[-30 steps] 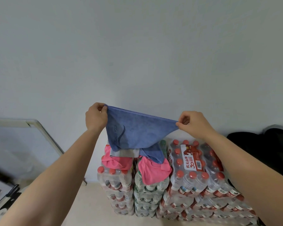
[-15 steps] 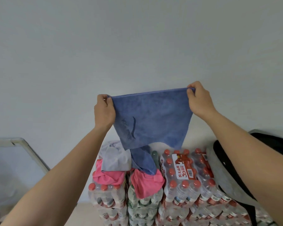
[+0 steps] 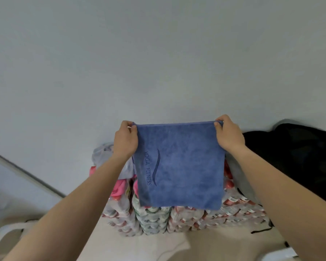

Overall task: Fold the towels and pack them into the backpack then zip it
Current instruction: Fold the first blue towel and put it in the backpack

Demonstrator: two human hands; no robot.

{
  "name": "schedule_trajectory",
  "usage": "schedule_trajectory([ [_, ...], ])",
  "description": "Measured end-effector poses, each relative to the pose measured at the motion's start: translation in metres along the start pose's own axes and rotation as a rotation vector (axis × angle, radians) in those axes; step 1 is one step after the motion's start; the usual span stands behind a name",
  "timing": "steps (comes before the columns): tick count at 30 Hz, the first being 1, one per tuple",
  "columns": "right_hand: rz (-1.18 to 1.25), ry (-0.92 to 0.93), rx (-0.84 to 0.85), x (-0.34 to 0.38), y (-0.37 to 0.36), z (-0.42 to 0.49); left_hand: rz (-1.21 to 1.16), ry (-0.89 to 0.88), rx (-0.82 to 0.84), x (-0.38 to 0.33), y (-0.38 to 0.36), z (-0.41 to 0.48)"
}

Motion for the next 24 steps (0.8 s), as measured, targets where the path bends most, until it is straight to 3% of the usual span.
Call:
schedule_trajectory([
  [2, -0.108, -0.022, 0.01, -0.021, -0.019, 0.011, 0.044, 0.04, 0.042, 0.015, -0.026, 0.003],
  [5, -0.07, -0.044, 0.007, -0.038, -0.037, 0.033, 0.065, 0.036, 0.032, 0.025, -0.051, 0.019],
  [10, 0.504, -0.151, 0.015, -0.047, -0.052, 0.047, -0.259, 0.204, -0.035, 0.028, -0.067, 0.029],
  [14, 0.687, -0.297, 0.075, -0.068, -0.055, 0.024, -0.366, 0.233, -0.032, 0.033, -0.063, -0.005],
  [17, 0.5, -0.326, 0.12, -0.091, -0.061, -0.001, -0.315, 0.283, -0.013, 0.05, -0.064, -0.041],
  [21, 0.007, -0.092, 0.246, -0.111, -0.071, -0.025, -0.056, 0.201, 0.132, 0.071, -0.074, -0.095],
  [24, -0.12, 0.006, 0.331, -0.12, -0.083, -0.037, 0.07, 0.16, 0.212, 0.079, -0.084, -0.128],
])
Point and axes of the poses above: each hand's wrist, its own z-axis towards the middle knuckle, its own y-axis out of the back of the hand, x = y × z, the point moved 3 cm from there along z, towards the middle knuckle, and after that the axes turned 5 degrees about -y, right-handed, at the moved point
